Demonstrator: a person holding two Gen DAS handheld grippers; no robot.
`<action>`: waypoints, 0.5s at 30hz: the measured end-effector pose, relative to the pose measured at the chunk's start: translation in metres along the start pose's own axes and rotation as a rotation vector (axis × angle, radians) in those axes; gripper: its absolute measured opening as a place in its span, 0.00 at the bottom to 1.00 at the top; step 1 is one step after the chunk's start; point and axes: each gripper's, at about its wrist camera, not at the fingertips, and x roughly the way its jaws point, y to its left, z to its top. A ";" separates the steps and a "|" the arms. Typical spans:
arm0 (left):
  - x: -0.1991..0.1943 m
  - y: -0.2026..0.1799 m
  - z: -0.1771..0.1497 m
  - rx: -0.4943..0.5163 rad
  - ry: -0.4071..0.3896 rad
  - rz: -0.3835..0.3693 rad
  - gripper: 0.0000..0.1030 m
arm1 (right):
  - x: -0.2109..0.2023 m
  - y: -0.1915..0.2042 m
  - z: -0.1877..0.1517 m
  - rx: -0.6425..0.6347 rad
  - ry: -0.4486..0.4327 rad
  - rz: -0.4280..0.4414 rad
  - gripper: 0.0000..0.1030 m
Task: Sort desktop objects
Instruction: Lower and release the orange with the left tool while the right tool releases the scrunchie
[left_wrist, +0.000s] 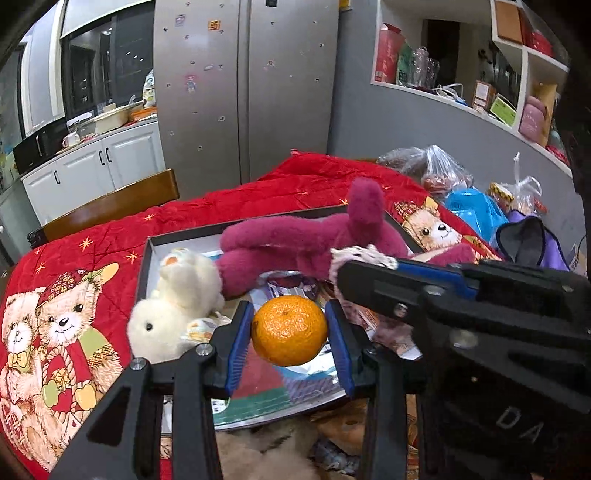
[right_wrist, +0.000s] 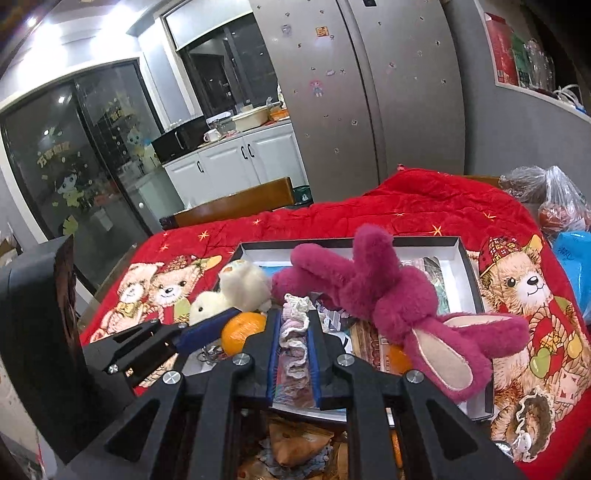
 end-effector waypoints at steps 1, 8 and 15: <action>0.001 -0.002 -0.001 0.007 0.000 0.001 0.40 | 0.001 0.000 0.000 -0.001 0.003 -0.002 0.15; 0.006 0.006 -0.002 -0.017 0.015 -0.020 0.40 | 0.006 -0.008 -0.001 0.002 0.014 -0.012 0.15; 0.013 0.012 -0.004 -0.034 0.041 -0.022 0.40 | 0.014 -0.010 -0.003 0.010 0.030 -0.007 0.15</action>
